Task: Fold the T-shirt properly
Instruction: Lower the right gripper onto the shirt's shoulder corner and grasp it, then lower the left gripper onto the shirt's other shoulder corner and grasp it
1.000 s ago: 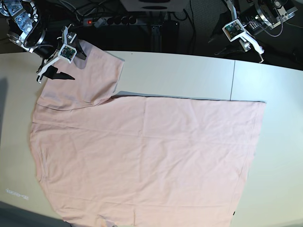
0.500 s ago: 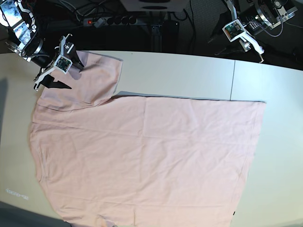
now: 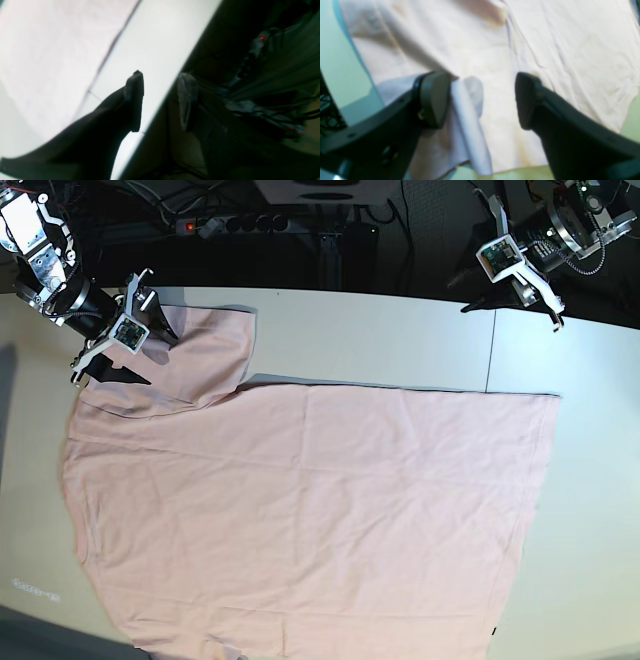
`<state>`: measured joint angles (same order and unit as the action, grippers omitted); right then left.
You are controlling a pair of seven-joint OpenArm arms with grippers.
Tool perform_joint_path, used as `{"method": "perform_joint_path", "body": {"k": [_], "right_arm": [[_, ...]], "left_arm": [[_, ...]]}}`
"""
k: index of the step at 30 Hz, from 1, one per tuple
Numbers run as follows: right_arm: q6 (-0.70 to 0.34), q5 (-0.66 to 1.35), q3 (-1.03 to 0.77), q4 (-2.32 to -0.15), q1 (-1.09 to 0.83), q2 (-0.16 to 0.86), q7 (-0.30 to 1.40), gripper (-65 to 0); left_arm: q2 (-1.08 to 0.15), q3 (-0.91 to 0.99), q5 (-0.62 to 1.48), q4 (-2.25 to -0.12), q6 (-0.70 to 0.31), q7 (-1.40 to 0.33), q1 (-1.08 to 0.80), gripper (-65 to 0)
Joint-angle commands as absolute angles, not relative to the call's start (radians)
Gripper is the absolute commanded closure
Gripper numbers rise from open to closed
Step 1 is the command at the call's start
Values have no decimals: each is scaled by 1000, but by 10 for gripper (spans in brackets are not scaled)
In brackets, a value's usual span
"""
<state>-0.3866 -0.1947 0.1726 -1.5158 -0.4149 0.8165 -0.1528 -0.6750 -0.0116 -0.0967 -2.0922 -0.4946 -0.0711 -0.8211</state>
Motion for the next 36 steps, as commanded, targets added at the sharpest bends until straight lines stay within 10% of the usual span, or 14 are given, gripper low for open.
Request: {"method": "perform_joint_path", "body": {"k": [1,13,36], "right_arm": [[-409,-255,173,-1493,-421,833,-49,-417],[-416,-255,173,-1472,-421,833,-49,0],[-416,-253,173,-1472,-421,833,-48,0]], "left_arm": [[-694,-6,-88,-2105,-466,-54,-812,-261],[-783,-40,-122,-1998,-377,-53,-659,-261],[-882,-396,-312,-1580,-243,-65,-276,-261]]}}
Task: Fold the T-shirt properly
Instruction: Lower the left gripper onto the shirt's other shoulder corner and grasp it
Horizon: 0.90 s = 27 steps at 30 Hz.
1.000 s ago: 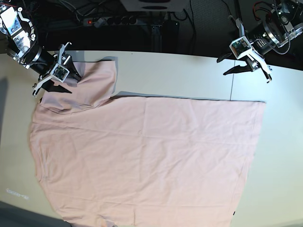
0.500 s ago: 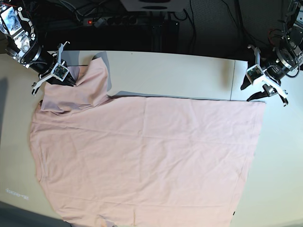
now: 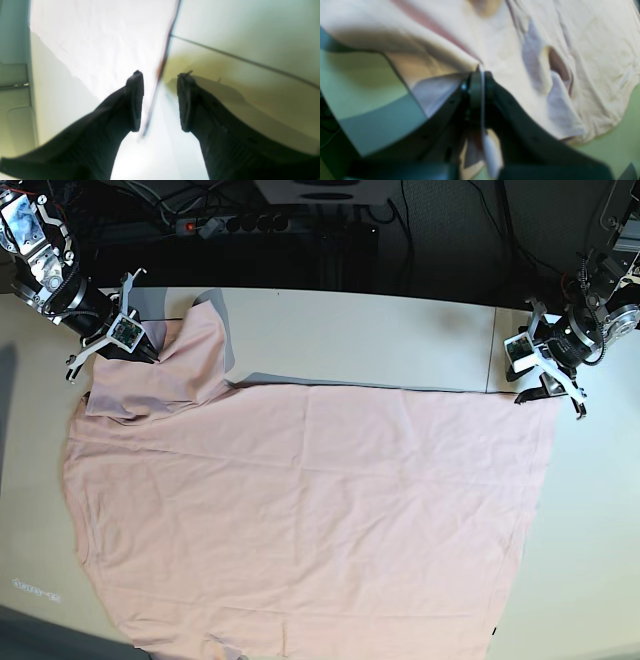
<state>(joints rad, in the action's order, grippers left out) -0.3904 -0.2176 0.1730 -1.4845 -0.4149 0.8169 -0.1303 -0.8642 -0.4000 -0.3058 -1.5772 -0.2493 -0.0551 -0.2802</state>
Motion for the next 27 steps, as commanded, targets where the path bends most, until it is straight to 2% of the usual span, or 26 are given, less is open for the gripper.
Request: {"method": "perform_joint_path", "body": {"k": [1,8,13,18,21,27], "right_arm": [[-416,-253,173,-1472,-421,833,-48,0],[-416,-253,173,-1472,-421,833,-48,0],[-416,-253,173,-1472,-422,833,-48,0],[-416,-243,173,-1472,-422,833,-48,0],[-416,-242,173,-1472,-422,833,-48,0],[-416,-242,173,-1472,-424,833,-56,0]], "left_arm": [[-883,-407,-312,-1565,-243,-65,-263,-261],[-885,-500,-316,-1486,-252,-64,-181,-260],[-885,-590,-370,-1427,-327,-54,-131,-242],[-885,-682,-409,-1374,-327,-53,-82,-144],[-885,-696,-408,-1366,-326,-53,-78,-10],[-915,-695,-402,-1367,-326,-47,-78,0]]}}
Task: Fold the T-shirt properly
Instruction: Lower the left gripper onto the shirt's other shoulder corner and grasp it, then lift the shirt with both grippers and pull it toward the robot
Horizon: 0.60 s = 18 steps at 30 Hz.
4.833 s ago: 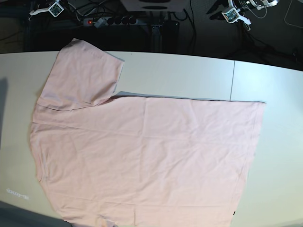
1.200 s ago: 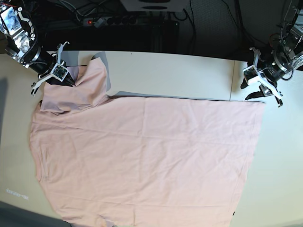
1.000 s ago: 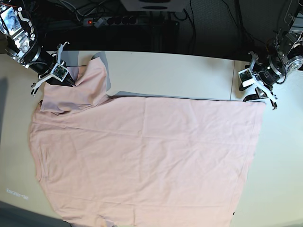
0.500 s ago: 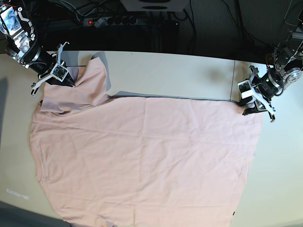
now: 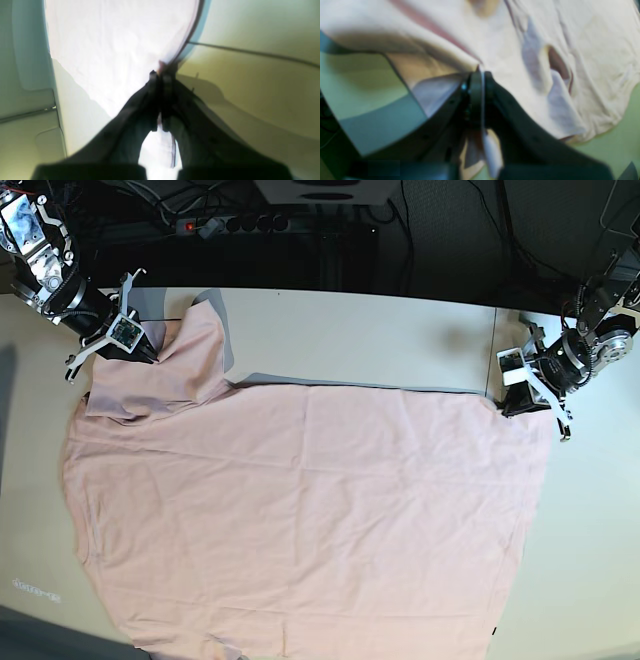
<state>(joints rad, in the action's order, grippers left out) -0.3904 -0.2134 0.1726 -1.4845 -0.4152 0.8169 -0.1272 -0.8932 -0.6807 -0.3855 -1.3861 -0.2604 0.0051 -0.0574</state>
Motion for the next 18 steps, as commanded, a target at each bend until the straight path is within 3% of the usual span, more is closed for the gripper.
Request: {"method": "perform_joint_path", "body": {"k": [1,16,18], "right_arm": [[-416,-242,173,-1472,-424,833,-56,0],[-416,-154,129,-1483,-424,833,-49,0],[-416,-145,106,-1502,-424,833,-39,0]], "left_arm": [[-923,-695,-402,-1367,-326,-35,-78,0],[-948,-655,-401,-1480,-327,1,-78,0],[-948,-642,-401,-1515,-370,-1,-78,0]]}}
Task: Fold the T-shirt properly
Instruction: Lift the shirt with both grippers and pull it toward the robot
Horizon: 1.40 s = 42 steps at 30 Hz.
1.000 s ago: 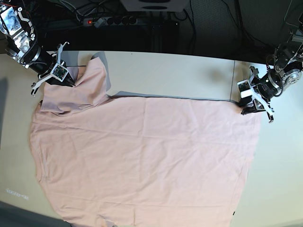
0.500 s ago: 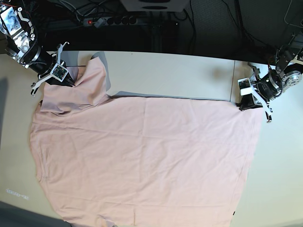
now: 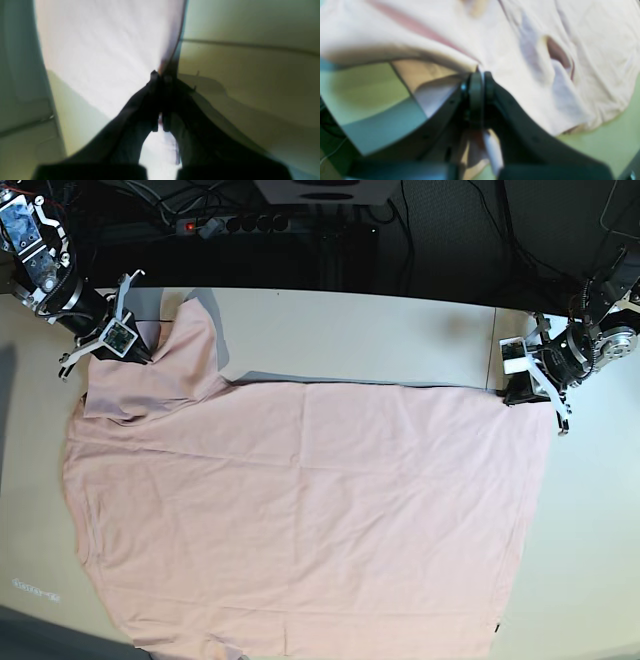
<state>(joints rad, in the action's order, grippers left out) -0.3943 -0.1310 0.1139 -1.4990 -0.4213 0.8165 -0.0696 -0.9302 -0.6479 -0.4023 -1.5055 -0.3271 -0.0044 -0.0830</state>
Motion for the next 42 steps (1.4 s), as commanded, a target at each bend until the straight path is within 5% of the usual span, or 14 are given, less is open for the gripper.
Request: {"method": "perform_joint_path", "body": {"k": [1,16,42], "right_arm": [[-416,-146,96,-1516,-424,834,-22,0],[-419,-64,-46,-1677,-421,860,84,0],[-427,-64,3,-1633,-144,920,97,0]], "left_arm": [[-949,-634,-401,-1530,-409,0,-78,0],[-951,-392,-173,-1591,-543,4,-71,0],[-878,-388,-86,-1477,-600,4,137,0]]}}
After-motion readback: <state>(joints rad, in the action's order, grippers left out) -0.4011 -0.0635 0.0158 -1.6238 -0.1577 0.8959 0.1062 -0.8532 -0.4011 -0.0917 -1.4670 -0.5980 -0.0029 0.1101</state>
